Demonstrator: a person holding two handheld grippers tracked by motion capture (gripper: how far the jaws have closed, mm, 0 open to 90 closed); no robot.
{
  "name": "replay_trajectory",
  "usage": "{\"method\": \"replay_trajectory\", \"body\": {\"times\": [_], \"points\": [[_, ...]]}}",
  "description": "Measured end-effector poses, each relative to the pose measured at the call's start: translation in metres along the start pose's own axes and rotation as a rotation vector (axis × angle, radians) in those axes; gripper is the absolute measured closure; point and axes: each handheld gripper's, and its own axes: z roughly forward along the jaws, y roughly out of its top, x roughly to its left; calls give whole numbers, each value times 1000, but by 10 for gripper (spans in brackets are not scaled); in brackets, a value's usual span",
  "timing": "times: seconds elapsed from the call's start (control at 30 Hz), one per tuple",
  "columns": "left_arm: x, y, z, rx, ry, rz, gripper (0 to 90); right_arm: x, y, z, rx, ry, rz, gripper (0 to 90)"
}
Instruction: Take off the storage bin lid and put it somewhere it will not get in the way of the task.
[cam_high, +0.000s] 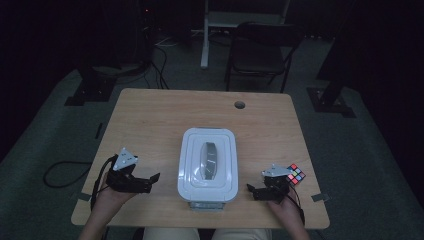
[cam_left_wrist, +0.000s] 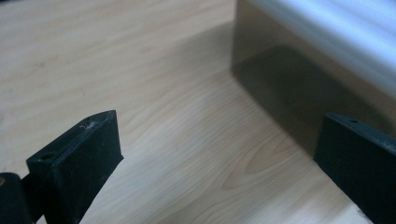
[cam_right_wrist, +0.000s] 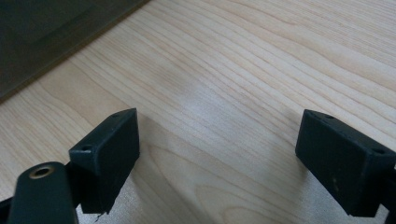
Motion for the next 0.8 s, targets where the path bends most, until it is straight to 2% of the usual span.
{"method": "replay_trajectory", "body": {"times": [0.13,0.33,0.47,0.6,0.8], "points": [[-9,13,-4,-38,-42,18,16,0,0,0,0,0,0,135],[-23,30,-1,-73,-135,68,17,0,0,0,0,0,-1,135],[-32,39,4,-75,-197,85,17,0,0,0,0,0,0,135],[-41,45,13,-66,-243,112,17,0,0,0,0,0,0,135],[-52,54,26,-70,-308,125,18,0,0,0,1,0,0,135]]}}
